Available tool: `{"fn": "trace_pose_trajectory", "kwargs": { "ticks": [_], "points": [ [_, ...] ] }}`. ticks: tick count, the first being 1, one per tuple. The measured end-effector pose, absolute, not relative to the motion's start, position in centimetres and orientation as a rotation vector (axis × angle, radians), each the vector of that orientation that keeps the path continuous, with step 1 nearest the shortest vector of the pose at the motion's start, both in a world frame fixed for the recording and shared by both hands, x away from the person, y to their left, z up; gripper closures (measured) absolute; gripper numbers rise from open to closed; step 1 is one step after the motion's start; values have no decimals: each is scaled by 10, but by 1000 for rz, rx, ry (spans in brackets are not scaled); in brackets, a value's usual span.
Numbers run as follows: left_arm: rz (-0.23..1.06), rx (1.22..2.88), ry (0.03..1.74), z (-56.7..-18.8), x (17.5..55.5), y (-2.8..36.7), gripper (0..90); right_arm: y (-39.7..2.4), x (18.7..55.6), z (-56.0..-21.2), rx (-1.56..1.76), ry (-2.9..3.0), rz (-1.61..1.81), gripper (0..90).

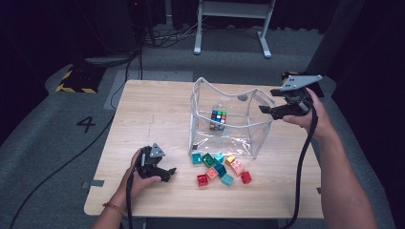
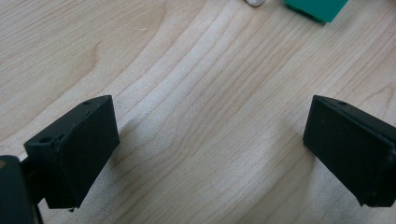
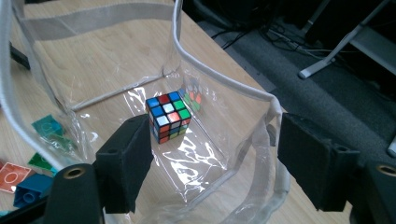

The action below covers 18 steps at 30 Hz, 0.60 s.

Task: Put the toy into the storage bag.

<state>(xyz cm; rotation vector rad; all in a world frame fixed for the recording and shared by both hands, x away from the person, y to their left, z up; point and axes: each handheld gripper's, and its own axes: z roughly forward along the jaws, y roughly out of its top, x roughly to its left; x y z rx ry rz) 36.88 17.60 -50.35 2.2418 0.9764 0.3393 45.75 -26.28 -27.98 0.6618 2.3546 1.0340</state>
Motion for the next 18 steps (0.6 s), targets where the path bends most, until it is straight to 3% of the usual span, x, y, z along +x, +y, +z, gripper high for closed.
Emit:
{"fn": "trace_pose_trajectory", "kwargs": {
  "ticks": [18],
  "points": [
    [339,2243,976,-504,369,176,35,-300,403,-287,697,2192,1127,234]
  ]
}}
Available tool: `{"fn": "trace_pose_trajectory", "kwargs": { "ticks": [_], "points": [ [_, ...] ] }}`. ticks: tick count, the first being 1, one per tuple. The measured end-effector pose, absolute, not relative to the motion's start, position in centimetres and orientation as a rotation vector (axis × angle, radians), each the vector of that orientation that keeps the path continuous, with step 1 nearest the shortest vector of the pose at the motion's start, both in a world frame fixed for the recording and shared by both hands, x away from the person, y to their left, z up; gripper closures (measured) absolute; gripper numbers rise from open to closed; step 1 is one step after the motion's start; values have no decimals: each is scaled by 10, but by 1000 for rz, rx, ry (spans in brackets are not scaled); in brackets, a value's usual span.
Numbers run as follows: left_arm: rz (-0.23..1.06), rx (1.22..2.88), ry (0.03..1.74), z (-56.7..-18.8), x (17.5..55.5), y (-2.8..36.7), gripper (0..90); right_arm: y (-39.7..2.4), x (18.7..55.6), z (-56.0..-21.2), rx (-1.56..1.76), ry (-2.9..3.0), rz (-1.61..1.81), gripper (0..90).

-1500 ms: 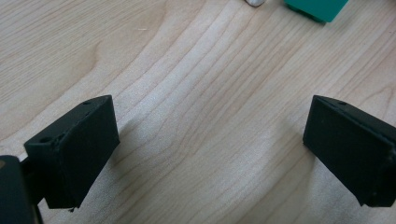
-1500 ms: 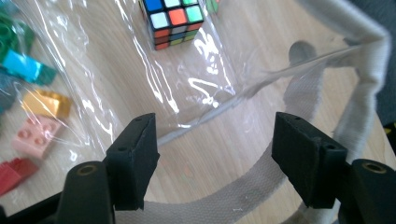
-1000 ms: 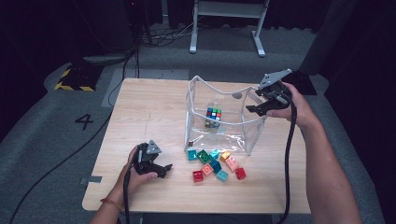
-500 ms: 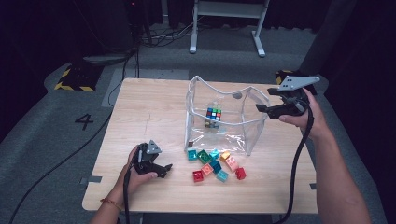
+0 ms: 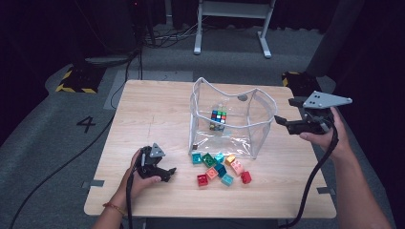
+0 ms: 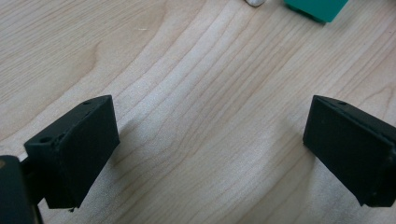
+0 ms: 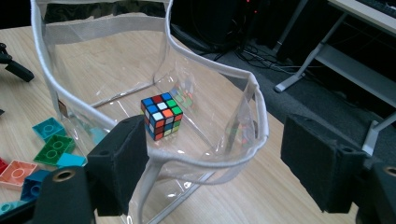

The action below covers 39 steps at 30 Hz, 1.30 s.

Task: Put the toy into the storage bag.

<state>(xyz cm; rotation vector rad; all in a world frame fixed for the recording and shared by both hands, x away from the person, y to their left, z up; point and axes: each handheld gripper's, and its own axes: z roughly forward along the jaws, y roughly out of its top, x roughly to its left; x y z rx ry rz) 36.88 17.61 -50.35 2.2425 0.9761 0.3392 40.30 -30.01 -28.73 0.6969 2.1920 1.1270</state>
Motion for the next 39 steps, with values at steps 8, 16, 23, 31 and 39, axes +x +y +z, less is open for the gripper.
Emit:
{"fn": "trace_pose_trajectory", "kwargs": {
  "ticks": [8,16,23,31,39],
  "points": [
    [340,2242,976,-504,369,176,35,-309,380,-311,697,2181,1147,227],
    [340,2242,976,-504,369,176,35,-313,365,-349,724,2206,1143,226],
    [338,2241,976,-504,369,176,35,-314,351,-377,745,2232,1141,229],
    [337,2242,977,-504,369,176,35,-309,345,-411,752,2314,1098,233],
    [340,2242,976,-504,369,176,35,-296,338,-437,676,2406,1126,225]
  ]
}}
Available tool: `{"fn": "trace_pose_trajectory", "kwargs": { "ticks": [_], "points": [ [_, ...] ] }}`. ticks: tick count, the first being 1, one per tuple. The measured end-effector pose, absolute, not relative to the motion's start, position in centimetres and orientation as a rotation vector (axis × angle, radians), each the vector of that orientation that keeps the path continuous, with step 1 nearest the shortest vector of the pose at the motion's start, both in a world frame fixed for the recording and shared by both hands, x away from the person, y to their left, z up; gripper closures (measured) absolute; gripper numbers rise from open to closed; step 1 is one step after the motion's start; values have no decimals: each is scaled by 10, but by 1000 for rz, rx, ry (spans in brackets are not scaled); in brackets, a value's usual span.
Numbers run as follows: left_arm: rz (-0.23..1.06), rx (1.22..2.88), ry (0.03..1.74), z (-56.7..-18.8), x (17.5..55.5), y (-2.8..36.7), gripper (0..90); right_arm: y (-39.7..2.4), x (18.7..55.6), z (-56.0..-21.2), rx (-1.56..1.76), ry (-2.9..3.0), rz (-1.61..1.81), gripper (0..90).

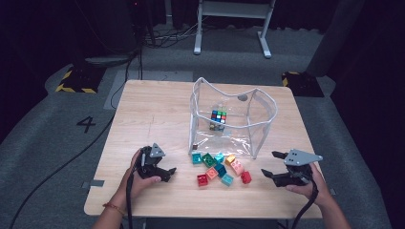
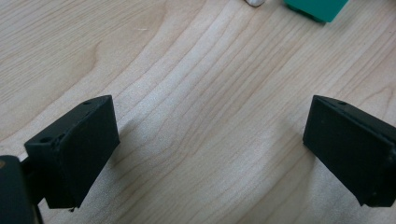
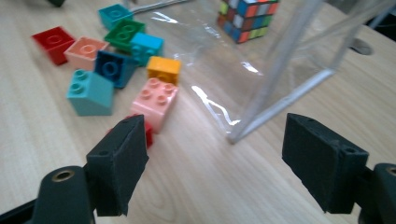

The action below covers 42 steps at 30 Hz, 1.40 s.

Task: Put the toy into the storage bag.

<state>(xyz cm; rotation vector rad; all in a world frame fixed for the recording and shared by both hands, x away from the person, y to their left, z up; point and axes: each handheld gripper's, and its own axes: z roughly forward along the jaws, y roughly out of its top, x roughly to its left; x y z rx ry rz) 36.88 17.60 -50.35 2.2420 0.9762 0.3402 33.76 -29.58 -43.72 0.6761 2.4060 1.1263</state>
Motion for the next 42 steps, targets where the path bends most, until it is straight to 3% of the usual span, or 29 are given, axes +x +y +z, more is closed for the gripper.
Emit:
{"fn": "trace_pose_trajectory", "kwargs": {
  "ticks": [12,25,34,42],
  "points": [
    [341,2242,976,-504,369,176,35,-273,334,-469,626,2537,1121,235],
    [340,2242,977,-504,369,176,35,-251,342,-489,558,2583,1062,324],
    [340,2242,976,-504,369,176,35,-245,345,-494,501,2594,1045,510],
    [341,2242,976,-504,369,176,35,-250,343,-492,500,2584,1062,548]
  ]
}}
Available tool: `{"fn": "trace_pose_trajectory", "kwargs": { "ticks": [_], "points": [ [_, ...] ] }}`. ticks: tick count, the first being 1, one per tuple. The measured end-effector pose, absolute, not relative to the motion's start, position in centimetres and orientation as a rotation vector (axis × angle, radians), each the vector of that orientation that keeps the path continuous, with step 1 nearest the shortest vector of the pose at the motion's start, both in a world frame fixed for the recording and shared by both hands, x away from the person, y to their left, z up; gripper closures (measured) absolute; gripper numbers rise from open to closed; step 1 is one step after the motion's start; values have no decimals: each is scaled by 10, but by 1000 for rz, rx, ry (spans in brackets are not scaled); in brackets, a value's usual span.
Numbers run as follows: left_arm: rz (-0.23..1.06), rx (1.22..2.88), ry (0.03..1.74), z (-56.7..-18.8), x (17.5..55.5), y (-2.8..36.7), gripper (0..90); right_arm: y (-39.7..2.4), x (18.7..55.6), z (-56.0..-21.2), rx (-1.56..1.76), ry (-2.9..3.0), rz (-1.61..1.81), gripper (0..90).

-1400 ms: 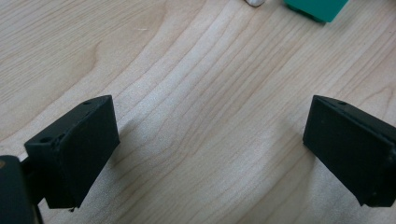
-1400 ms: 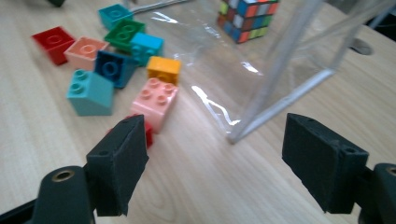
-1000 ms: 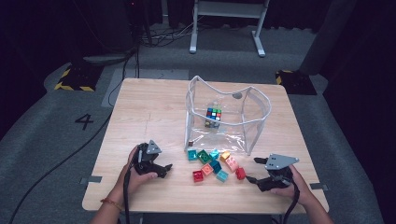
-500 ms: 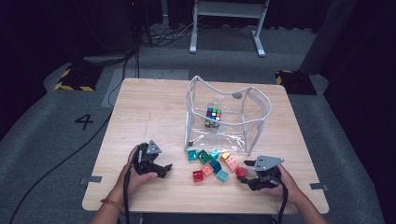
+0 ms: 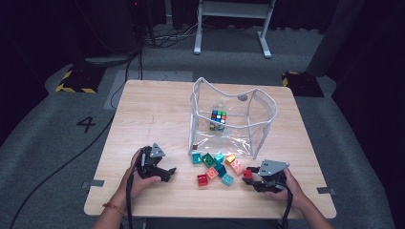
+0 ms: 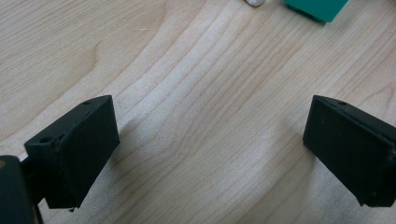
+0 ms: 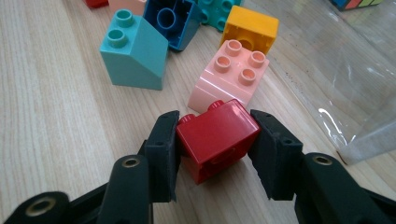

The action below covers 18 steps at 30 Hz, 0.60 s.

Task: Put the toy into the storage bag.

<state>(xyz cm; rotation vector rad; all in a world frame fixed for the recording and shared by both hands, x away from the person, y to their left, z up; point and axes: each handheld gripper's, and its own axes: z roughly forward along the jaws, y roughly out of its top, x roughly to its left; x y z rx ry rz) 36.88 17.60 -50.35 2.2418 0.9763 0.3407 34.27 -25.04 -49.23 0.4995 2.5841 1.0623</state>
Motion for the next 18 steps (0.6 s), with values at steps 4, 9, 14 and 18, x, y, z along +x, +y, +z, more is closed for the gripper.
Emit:
{"fn": "trace_pose_trajectory", "kwargs": {
  "ticks": [4,9,14,18],
  "points": [
    [341,2242,976,-504,369,176,35,-257,341,-489,540,2571,1081,548],
    [340,2242,976,-504,369,176,35,-271,343,-480,577,2536,1093,550],
    [341,2242,976,-504,369,176,35,-283,346,-470,625,2487,1111,549],
    [341,2242,976,-504,369,176,35,-295,351,-459,656,2443,1097,550]
  ]
}}
